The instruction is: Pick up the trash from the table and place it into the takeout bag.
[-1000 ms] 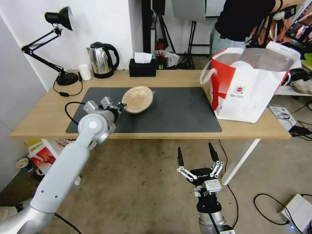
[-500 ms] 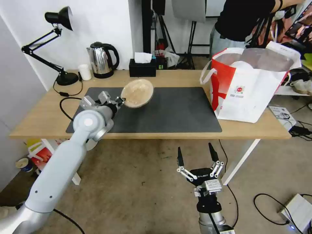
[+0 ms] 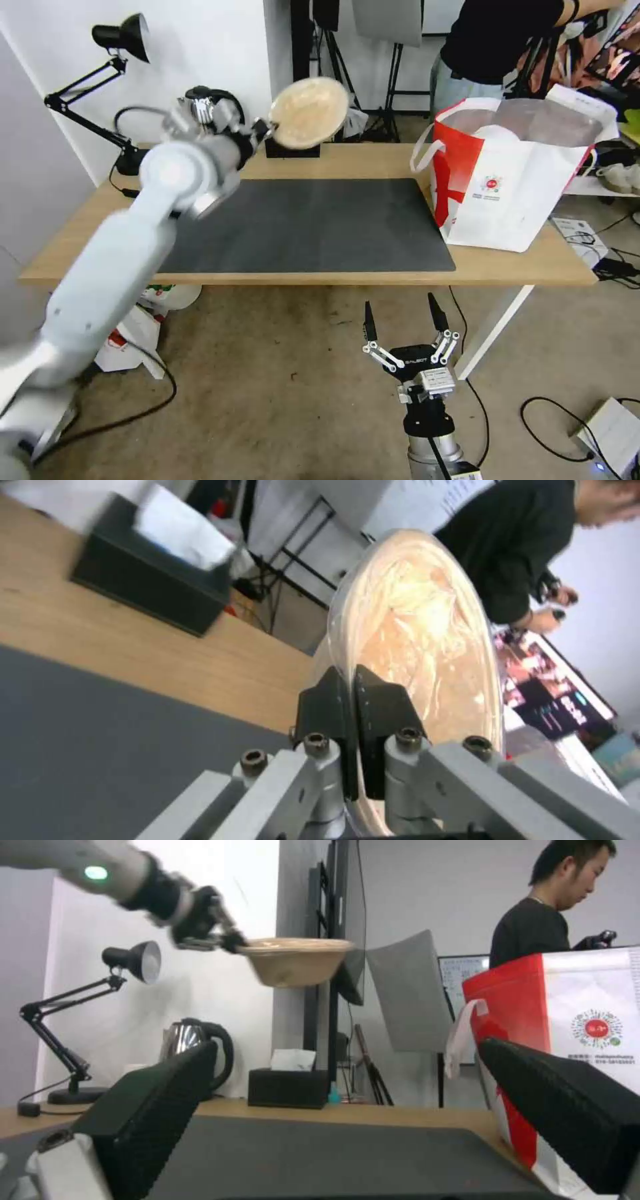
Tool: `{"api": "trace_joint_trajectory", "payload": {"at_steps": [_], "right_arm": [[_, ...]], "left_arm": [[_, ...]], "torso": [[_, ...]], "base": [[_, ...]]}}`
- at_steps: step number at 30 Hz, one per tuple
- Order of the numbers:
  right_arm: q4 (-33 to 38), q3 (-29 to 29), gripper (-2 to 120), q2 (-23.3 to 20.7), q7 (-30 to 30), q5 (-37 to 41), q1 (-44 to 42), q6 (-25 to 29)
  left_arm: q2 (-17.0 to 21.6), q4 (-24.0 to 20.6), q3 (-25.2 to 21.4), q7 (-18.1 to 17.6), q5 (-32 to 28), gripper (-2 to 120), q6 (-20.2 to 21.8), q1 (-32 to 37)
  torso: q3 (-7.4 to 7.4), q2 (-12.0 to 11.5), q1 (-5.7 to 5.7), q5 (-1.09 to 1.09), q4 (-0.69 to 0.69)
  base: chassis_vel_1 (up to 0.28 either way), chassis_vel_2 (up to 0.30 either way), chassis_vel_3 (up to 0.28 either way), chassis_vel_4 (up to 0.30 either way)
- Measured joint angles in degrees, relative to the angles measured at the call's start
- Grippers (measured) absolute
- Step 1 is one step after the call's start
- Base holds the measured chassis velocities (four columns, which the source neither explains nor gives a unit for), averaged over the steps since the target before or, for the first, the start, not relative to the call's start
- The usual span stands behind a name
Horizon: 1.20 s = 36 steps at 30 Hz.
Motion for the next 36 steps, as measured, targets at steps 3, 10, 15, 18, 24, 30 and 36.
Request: {"api": "trace_joint_trajectory", "payload": {"at_steps": [3, 10, 15, 18, 24, 30, 36], "right_arm": [[0.00, 0.00, 100, 0.00, 0.00, 0.00, 0.00, 0.00], [0.00, 0.00, 100, 0.00, 0.00, 0.00, 0.00, 0.00], [0.01, 0.00, 100, 0.00, 0.00, 0.00, 0.00, 0.00], [0.00, 0.00, 100, 0.00, 0.00, 0.00, 0.00, 0.00], [0.01, 0.00, 100, 0.00, 0.00, -0.01, 0.00, 0.00], [0.01, 0.00, 100, 0.00, 0.00, 0.00, 0.00, 0.00], [0.01, 0.00, 100, 0.00, 0.00, -0.01, 0.00, 0.00]], "left_arm": [[-3.23, 5.37, 3.79, 1.14, 0.00, 0, 0.08, -5.25], [-10.62, 15.40, 7.37, 2.86, 1.66, 0, -0.02, -13.98], [-15.08, 21.31, 8.93, 4.64, 2.99, 0, -0.56, -17.29], [-17.36, 24.67, 10.10, 6.30, 3.51, 0, -1.24, -19.30], [-20.98, 29.96, 13.09, 8.14, 3.38, 0, -2.35, -23.21], [-25.50, 35.57, 15.49, 10.69, 3.26, 0, -3.71, -26.45], [-30.09, 41.55, 17.16, 12.44, 3.37, 0, -3.88, -29.37]], "torso": [[0.00, 0.00, 0.00, 0.00, 0.01], [0.00, 0.00, -0.01, 0.00, 0.01], [-0.01, 0.00, -0.01, 0.00, 0.01], [0.00, 0.00, 0.00, 0.01, 0.00], [-0.01, 0.00, -0.01, 0.01, 0.02], [-0.01, 0.00, -0.01, -0.02, 0.01], [-0.01, 0.00, -0.01, -0.01, 0.01]], "base": [[0.000, 0.000, 0.000, 0.000], [0.000, 0.000, 0.000, 0.000], [0.000, 0.000, 0.000, 0.000], [0.000, 0.000, 0.000, 0.000], [0.000, 0.000, 0.000, 0.000], [0.000, 0.000, 0.000, 0.000], [0.000, 0.000, 0.000, 0.000]]}}
